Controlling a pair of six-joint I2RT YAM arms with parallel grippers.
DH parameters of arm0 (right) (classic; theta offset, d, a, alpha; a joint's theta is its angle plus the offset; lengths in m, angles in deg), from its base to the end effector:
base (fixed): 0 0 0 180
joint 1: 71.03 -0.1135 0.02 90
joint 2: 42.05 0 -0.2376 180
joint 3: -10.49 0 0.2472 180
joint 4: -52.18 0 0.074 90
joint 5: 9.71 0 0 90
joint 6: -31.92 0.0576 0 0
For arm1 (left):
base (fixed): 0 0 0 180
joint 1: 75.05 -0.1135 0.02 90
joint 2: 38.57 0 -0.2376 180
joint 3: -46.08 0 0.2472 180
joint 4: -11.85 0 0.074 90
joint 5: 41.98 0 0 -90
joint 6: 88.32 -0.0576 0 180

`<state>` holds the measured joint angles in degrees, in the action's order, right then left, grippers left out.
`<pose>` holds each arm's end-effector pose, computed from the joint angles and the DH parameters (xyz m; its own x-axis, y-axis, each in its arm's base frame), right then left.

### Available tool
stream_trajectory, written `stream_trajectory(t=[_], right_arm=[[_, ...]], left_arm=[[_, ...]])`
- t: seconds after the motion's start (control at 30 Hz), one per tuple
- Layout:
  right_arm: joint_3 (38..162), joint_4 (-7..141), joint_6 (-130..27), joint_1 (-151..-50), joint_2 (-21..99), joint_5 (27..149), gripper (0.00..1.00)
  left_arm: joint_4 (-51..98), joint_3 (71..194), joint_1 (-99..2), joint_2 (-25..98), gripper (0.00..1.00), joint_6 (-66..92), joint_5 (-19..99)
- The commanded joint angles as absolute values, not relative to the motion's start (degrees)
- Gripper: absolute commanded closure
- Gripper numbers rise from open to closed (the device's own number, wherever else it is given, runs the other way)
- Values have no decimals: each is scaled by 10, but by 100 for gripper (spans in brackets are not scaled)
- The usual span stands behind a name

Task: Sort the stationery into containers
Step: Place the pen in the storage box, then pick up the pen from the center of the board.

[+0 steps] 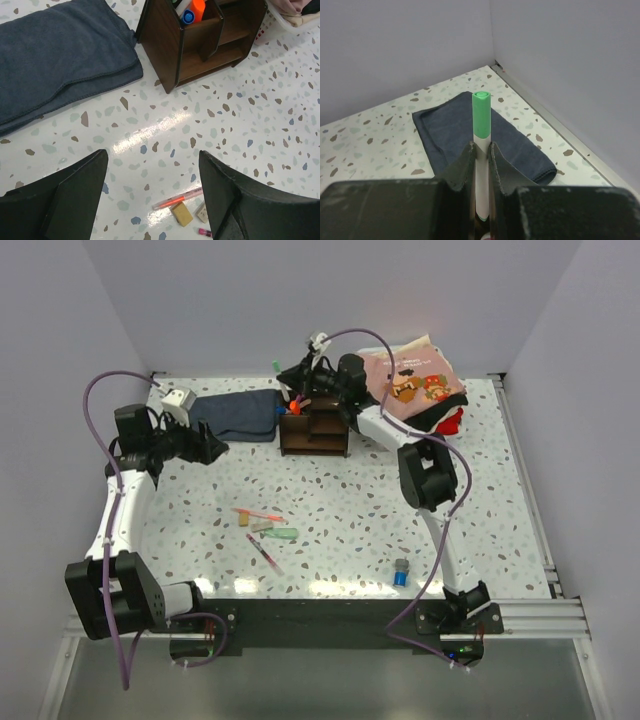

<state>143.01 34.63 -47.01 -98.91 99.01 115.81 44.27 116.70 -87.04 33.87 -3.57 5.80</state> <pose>0.4870 0.2955 0.2451 -0.0346 0.1585 -0.9868 -0.8979 0.4287 0.1003 0.2935 0.0228 0.2665 -0.5124 -0.0396 -0.8578 0.4383 0.8470 -0.3009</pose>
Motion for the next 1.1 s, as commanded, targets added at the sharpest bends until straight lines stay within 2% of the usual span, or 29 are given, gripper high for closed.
stream_trajectory(t=[0.0,0.1,0.17,0.2,0.3,0.4,0.5,0.73,0.8,0.97,1.07], right_arm=[[1404,291,-504,-992,966,1168,100],[1376,282,-520,-992,952,1176,98],[1358,275,-526,-992,943,1175,88],[1342,272,-528,-992,937,1175,76],[1319,276,-533,-992,911,1167,60],[1316,308,-546,-992,866,1158,53],[1302,328,-572,-989,820,1148,49],[1230,383,-610,-985,711,1146,48],[1188,423,-636,-987,666,1208,49],[1085,658,-808,-1004,583,1273,49],[1048,797,-913,-1027,552,1270,50]], left_arm=[[430,1189,-875,342,22,-41,48],[428,1193,-875,347,22,-40,47],[427,1198,-874,353,22,-40,46],[425,1201,-874,354,22,-40,45],[416,1211,-875,359,22,-38,41],[400,1225,-875,360,22,-31,39],[389,1229,-875,359,22,-32,28],[415,1231,-872,334,21,-58,17],[450,1226,-866,329,21,-95,22],[550,1227,-848,322,22,-185,24],[609,1231,-840,318,23,-236,35]])
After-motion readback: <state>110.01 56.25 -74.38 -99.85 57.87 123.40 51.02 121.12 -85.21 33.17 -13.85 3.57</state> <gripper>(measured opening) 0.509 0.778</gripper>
